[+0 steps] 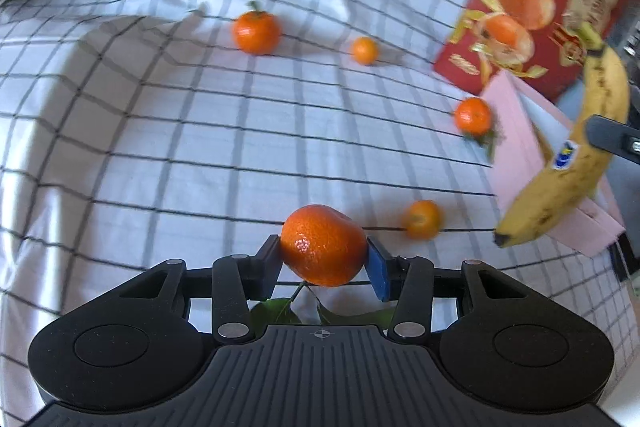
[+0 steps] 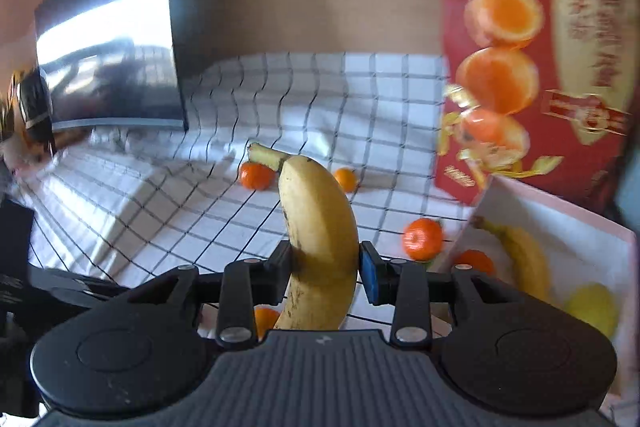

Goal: Organize fruits
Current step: 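Place the leafy mandarin in the pink box with the left gripper while the right gripper carries the banana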

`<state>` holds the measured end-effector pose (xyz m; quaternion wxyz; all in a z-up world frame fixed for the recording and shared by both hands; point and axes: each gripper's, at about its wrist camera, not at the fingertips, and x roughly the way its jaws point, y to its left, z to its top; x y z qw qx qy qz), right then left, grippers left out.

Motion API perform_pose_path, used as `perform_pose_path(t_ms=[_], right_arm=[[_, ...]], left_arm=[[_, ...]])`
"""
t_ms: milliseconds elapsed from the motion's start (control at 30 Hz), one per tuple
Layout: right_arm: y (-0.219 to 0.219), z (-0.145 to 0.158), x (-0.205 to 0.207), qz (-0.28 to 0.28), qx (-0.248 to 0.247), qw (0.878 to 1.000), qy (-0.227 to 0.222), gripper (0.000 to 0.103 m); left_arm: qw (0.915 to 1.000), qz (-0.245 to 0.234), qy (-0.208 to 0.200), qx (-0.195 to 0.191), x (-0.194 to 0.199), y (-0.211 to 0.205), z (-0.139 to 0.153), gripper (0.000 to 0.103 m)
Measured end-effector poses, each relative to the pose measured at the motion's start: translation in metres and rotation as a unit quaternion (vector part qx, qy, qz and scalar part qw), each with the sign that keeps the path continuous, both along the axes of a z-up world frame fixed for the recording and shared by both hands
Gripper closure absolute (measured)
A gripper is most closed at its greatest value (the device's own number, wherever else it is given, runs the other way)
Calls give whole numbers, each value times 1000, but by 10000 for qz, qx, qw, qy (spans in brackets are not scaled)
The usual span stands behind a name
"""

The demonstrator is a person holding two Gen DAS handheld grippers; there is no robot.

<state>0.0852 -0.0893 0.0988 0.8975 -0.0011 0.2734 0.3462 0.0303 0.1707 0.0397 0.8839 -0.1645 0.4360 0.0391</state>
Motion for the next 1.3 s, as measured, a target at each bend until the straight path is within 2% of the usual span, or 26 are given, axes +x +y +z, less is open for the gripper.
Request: perform_pose_path(t_ms=[67,167,267,367,433,533,700,833,1000,1067,1300], right_arm=[[-22,5,-9,-181,141,9997,-11,68],[-56,10,-23,-495,229,9985,-80,68],[-89,13,-37,-858,192,9960,-184,68],[-115,12,-49,-1216,115,9921,-275,68],[-132,9,-56,-1447,119,9890,-270,68],[-153,2,-62,-1741,188,9844,-157,68],[-169,-9,-69,-2047,211,9786,-11,68],[-176,-21,-69,-2169,263,9756,217,68],[-172,-28,-67,-2196,177,9749,314,68],[-171,-27,-67,-2204,162,9748,313,68],[-175,-8,-55,-2175,180,9759,37,68]], left_arm=[[9997,-201,-151,-58,7,-13,11,53],[9959,-702,-547,-145,29,-38,42,53],[9873,-1326,-854,-187,65,-70,75,53],[9789,-1855,-827,-223,111,-109,95,53],[9736,-2121,-814,-212,137,-135,97,53],[9708,-2331,-485,-284,173,-163,88,53],[9681,-2425,-155,-615,220,-191,73,53],[9627,-2497,-193,-1021,248,-216,69,53],[9585,-2773,-223,-628,255,-241,65,53],[9572,-2805,-309,-643,250,-238,65,53],[9648,-2374,-611,-957,210,-193,67,53]])
